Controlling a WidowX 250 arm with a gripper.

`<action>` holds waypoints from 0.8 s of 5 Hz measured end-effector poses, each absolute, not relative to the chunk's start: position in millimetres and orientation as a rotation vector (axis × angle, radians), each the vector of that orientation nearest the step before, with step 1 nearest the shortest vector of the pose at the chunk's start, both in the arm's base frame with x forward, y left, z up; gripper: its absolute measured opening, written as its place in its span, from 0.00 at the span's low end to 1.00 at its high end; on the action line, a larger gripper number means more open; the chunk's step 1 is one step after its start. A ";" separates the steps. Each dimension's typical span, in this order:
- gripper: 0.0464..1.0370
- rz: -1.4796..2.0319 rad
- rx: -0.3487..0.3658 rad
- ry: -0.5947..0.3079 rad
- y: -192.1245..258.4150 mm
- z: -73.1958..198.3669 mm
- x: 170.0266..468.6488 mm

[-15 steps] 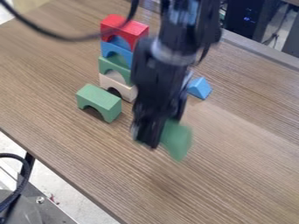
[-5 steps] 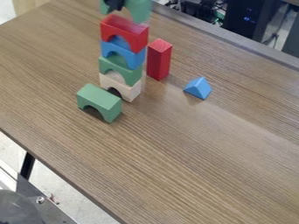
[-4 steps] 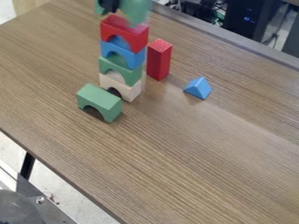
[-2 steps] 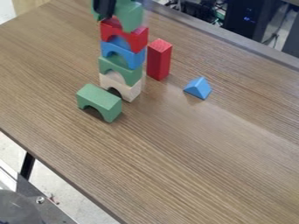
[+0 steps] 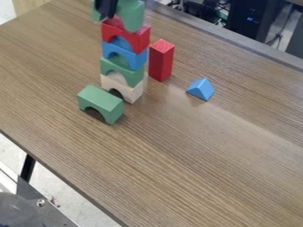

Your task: Put the green arch on top of the red arch

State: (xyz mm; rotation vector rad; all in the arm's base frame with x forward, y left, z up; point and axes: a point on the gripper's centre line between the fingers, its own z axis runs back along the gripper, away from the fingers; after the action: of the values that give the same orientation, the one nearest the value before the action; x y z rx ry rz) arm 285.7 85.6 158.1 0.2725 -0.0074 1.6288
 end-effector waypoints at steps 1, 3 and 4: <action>0.55 1.631 0.258 -0.014 84.5 161.8 288.6; 0.55 1.630 0.251 -0.022 84.7 162.4 290.1; 0.55 1.632 0.249 -0.028 86.0 162.3 290.8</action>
State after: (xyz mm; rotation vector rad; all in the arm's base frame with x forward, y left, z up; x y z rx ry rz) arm 290.8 86.0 162.3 0.2488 -0.0276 1.6320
